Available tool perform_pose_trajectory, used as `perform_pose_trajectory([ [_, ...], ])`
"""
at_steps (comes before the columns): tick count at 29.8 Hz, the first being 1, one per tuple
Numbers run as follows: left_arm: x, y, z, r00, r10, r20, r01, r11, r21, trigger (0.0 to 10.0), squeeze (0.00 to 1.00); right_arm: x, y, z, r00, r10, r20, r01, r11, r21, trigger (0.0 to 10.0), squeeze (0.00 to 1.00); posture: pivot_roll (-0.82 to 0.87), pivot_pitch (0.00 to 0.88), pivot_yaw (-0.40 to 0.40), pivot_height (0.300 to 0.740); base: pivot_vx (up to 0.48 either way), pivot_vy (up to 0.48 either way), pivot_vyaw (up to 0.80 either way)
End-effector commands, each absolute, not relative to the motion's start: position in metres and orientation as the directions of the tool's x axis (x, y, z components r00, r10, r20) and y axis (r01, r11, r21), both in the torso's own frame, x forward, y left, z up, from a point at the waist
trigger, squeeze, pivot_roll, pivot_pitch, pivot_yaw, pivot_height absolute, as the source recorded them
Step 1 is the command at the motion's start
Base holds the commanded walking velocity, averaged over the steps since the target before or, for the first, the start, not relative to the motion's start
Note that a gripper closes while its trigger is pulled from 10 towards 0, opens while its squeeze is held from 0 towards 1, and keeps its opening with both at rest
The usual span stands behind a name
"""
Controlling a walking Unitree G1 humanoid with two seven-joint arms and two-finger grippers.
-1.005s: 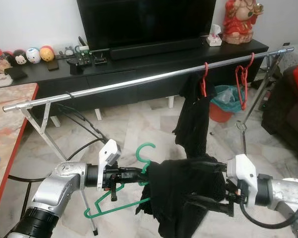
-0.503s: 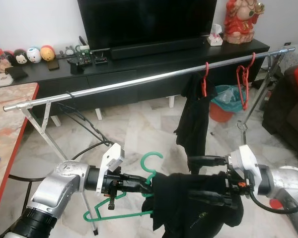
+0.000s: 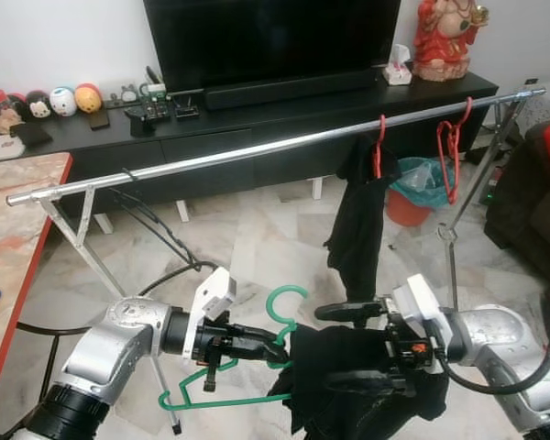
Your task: Hang hanger
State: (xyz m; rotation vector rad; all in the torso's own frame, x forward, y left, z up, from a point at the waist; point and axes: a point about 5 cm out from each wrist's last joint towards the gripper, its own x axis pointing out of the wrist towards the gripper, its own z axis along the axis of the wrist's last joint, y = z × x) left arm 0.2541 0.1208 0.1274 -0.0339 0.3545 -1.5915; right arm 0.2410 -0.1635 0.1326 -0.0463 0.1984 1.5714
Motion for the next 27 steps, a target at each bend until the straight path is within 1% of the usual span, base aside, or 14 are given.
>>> perform_pose_trajectory([
  [1,0.255,0.115,0.14,-0.084,-0.982,-0.167,0.978,-0.049,-0.203,10.0,0.0,0.243,-0.159,0.133,-0.039,0.987,-0.159,-0.996,-0.025,0.09,10.0,0.0,0.01,0.014,0.042,0.74,0.0,0.0,0.0],
  [9,0.255,0.112,0.143,-0.094,-0.983,-0.16,0.979,-0.062,-0.194,10.0,0.0,0.242,-0.149,0.127,-0.099,0.981,-0.167,-0.99,-0.08,0.114,10.0,0.0,0.01,0.021,0.038,0.74,0.0,0.0,0.0],
  [10,0.255,0.112,0.143,-0.094,-0.983,-0.16,0.979,-0.062,-0.192,10.0,0.0,0.241,-0.148,0.125,-0.106,0.979,-0.173,-0.989,-0.086,0.12,6.4,0.0,0.01,0.022,0.038,0.74,0.0,0.0,0.0],
  [11,0.256,0.111,0.144,-0.094,-0.983,-0.159,0.98,-0.063,-0.19,10.0,0.0,0.241,-0.147,0.124,-0.115,0.978,-0.176,-0.987,-0.093,0.127,0.0,0.0,0.01,0.022,0.038,0.74,0.0,0.0,0.0],
  [12,0.256,0.111,0.144,-0.097,-0.983,-0.157,0.98,-0.066,-0.188,10.0,0.0,0.241,-0.145,0.122,-0.12,0.977,-0.178,-0.986,-0.097,0.133,1.3,0.0,0.02,0.024,0.037,0.74,0.0,0.0,0.0],
  [13,0.256,0.11,0.144,-0.098,-0.983,-0.155,0.98,-0.069,-0.187,10.0,0.0,0.241,-0.144,0.122,-0.122,0.976,-0.178,-0.986,-0.099,0.135,1.3,0.0,0.02,0.024,0.037,0.74,0.0,0.0,0.0],
  [14,0.255,0.11,0.145,-0.099,-0.983,-0.155,0.98,-0.069,-0.186,10.0,0.0,0.241,-0.144,0.121,-0.126,0.976,-0.178,-0.985,-0.102,0.139,0.0,0.0,0.02,0.025,0.037,0.74,0.0,0.0,0.0],
  [21,0.255,0.11,0.144,-0.093,-0.983,-0.157,0.98,-0.063,-0.187,10.0,0.0,0.241,-0.146,0.123,-0.135,0.976,-0.171,-0.982,-0.108,0.157,0.0,0.0,0.02,0.029,0.036,0.74,0.0,0.0,0.0],
  [27,0.257,0.11,0.144,-0.091,-0.983,-0.159,0.981,-0.061,-0.185,10.0,0.0,0.24,-0.15,0.117,-0.144,0.963,-0.228,-0.981,-0.109,0.158,0.0,0.0,0.02,0.028,0.036,0.74,0.0,0.0,0.0],
])
